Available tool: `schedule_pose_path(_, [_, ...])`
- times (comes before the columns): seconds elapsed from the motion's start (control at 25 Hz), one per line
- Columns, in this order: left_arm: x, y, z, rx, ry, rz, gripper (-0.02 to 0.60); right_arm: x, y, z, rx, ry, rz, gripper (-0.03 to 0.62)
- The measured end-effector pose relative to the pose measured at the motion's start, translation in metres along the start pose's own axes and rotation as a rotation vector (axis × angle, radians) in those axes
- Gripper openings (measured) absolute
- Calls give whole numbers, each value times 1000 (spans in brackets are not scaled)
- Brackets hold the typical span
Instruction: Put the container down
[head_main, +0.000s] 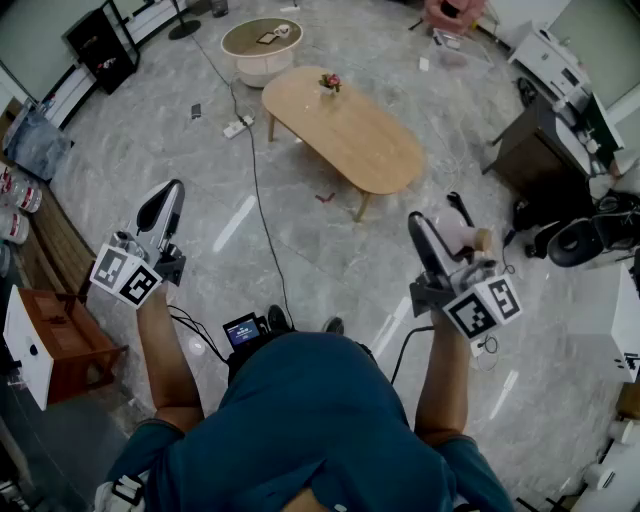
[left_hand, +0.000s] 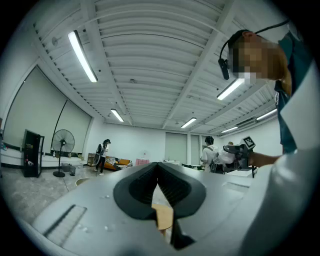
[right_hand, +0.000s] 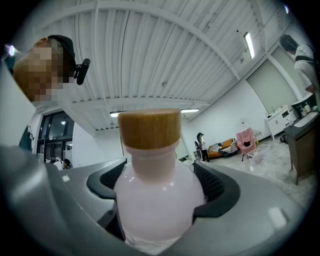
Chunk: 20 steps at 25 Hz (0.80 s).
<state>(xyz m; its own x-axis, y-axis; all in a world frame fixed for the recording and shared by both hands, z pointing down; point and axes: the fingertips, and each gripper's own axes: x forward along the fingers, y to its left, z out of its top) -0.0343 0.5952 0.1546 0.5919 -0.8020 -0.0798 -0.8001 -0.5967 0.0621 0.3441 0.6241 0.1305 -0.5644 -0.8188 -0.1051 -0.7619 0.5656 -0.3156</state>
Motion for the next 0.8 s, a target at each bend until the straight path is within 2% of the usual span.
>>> schedule_pose_path(0.6, [3, -3, 3, -5, -2, -18, -3, 1, 3, 4, -5, -6, -10, 414])
schedule_pose_path(0.8, [0, 8, -3, -10, -1, -32, -3, 9, 11, -2, 0, -15, -20, 414])
